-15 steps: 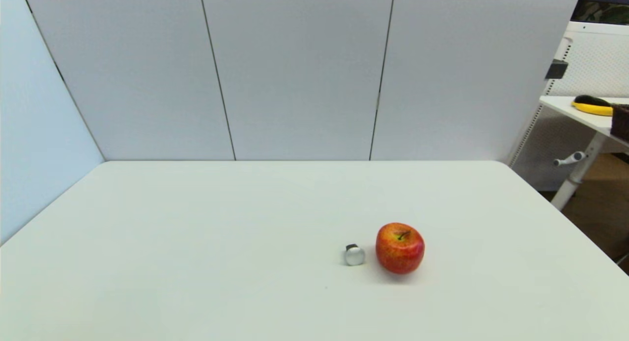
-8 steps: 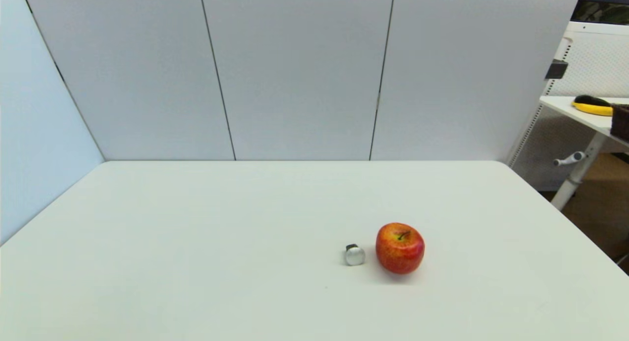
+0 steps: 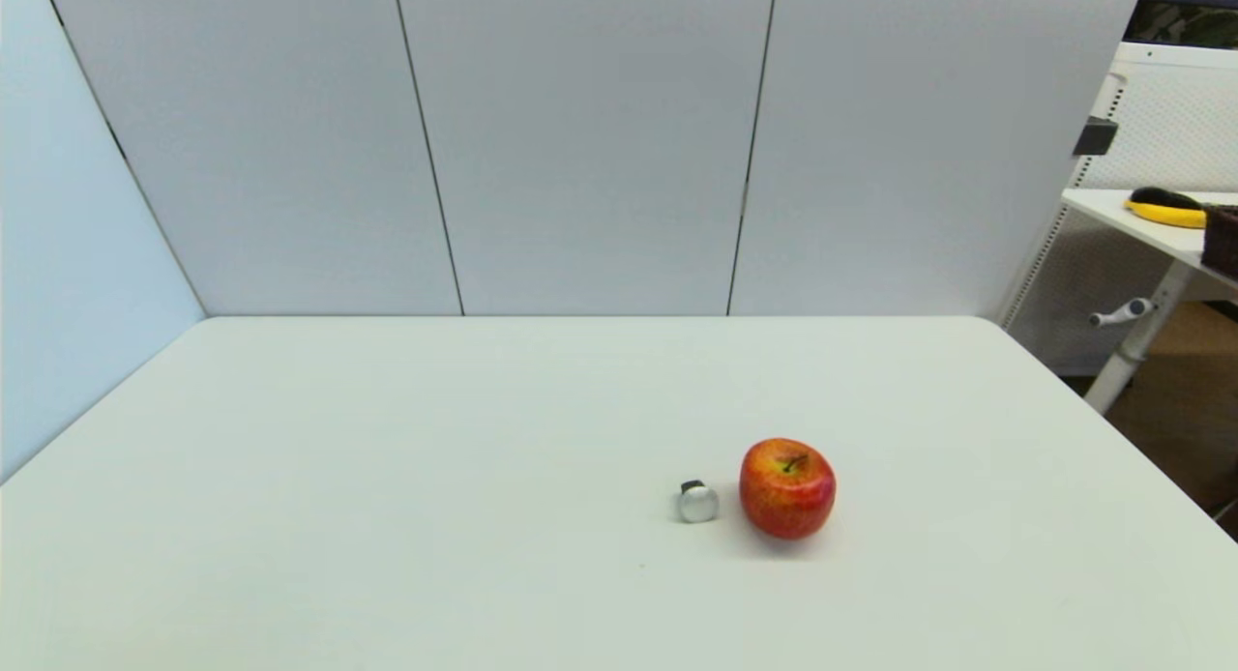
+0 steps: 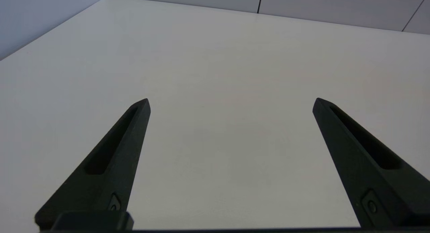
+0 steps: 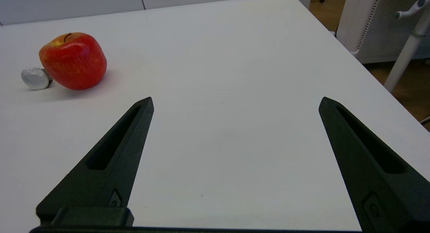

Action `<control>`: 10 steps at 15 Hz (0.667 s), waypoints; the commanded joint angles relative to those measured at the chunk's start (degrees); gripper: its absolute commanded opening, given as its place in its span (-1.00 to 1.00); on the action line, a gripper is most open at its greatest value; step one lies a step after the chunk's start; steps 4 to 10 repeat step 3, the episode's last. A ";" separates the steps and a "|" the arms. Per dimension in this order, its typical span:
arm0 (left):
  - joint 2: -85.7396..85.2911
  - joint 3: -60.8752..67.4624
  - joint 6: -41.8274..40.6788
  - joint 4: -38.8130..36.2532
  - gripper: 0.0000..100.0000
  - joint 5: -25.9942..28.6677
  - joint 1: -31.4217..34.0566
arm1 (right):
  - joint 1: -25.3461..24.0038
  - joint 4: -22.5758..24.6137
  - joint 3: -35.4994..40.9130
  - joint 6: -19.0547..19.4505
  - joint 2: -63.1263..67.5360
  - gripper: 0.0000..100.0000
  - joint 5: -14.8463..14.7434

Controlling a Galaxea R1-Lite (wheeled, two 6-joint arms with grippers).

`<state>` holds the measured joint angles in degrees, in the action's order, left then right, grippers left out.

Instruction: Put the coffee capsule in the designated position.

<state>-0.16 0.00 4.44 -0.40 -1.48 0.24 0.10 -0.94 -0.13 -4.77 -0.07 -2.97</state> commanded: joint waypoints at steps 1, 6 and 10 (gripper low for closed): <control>0.16 0.00 0.05 -0.04 1.00 -0.02 0.02 | -0.01 0.76 0.13 -0.24 0.07 1.00 -0.01; 0.16 0.00 0.05 -0.04 1.00 -0.02 0.02 | 0.08 0.76 0.13 -0.24 0.07 1.00 -0.01; 0.16 0.00 0.05 -0.04 1.00 -0.02 0.02 | 0.08 0.76 0.13 -0.24 0.07 1.00 -0.01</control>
